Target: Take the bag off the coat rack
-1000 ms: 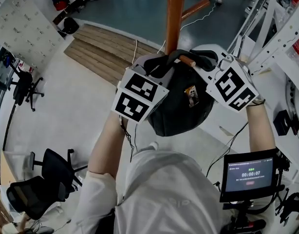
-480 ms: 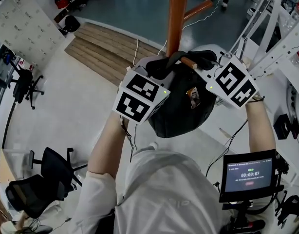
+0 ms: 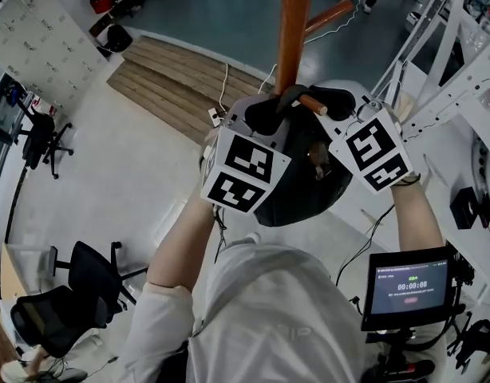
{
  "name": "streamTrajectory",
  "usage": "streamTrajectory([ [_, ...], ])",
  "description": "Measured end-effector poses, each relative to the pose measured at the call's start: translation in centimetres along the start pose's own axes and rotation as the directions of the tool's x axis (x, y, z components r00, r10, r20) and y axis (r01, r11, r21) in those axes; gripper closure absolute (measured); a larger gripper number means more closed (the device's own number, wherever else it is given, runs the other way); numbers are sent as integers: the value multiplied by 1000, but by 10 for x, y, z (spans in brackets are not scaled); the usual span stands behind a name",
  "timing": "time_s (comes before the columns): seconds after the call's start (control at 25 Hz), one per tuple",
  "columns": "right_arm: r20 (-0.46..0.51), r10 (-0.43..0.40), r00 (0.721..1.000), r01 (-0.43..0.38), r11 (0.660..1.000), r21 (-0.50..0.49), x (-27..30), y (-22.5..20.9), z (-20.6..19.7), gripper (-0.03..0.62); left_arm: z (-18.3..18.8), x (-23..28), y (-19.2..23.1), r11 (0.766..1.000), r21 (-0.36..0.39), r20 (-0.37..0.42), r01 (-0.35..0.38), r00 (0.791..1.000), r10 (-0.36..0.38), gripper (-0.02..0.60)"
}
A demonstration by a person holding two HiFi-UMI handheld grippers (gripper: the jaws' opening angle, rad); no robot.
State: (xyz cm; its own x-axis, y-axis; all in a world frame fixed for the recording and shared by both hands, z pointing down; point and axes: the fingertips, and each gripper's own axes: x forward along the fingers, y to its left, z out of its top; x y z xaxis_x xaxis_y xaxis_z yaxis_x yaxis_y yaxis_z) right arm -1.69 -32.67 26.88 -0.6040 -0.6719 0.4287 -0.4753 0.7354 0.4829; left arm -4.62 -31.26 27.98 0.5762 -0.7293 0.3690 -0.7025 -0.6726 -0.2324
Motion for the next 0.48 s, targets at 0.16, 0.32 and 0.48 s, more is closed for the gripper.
streamTrajectory([
  [0.16,22,-58,998,58,998,13,-2,-2,0,551,0,0,0,999,15,11,-33,999,33,514],
  [0.32,16,-76,997,75,996,51,-7,0,7,552,1,-8,0,1000,22,8,-21,1000,21,518],
  [0.48,10,-67,998,66,994,84,-4,-5,6,553,0,-4,3,1000,22,-9,-7,1000,7,523],
])
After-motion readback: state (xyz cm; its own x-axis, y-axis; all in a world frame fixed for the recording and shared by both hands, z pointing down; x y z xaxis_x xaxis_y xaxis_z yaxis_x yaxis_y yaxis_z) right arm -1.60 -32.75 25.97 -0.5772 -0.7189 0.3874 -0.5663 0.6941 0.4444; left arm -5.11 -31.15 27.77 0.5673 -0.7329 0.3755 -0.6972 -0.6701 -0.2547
